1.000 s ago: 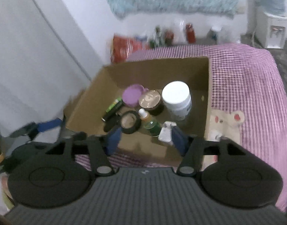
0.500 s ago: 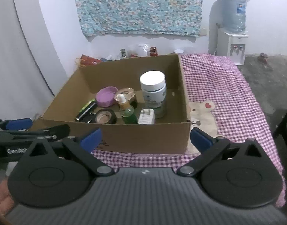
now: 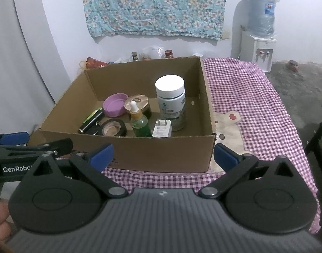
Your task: Organize rigid objects
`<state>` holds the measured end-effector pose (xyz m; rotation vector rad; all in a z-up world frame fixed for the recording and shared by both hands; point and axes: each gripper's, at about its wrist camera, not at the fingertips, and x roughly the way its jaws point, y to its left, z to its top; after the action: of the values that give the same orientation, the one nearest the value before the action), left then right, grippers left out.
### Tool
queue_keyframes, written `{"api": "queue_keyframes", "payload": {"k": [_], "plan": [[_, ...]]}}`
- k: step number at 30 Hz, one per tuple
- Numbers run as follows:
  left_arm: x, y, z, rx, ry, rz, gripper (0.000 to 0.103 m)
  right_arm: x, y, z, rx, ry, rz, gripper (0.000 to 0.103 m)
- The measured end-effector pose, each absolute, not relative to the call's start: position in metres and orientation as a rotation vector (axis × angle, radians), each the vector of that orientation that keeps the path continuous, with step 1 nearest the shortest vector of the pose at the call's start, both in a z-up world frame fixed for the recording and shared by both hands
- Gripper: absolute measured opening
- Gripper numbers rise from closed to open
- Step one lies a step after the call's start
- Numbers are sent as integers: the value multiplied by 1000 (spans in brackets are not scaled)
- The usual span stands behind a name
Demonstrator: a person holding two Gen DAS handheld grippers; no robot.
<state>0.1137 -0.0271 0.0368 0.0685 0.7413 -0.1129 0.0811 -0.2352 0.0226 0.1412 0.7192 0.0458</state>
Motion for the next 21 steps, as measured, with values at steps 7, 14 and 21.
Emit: {"api": "queue_keyframes", "payload": {"k": [7,14,21], "plan": [[112,-25,39,65,736,-107,102,80,-233,25,140,715,46,101],[111,-23,41,68,732,-106,102,78,-230,28,133,710,56,101],[111,-24,41,65,732,-107,102,78,-230,29,125,707,46,101]]}}
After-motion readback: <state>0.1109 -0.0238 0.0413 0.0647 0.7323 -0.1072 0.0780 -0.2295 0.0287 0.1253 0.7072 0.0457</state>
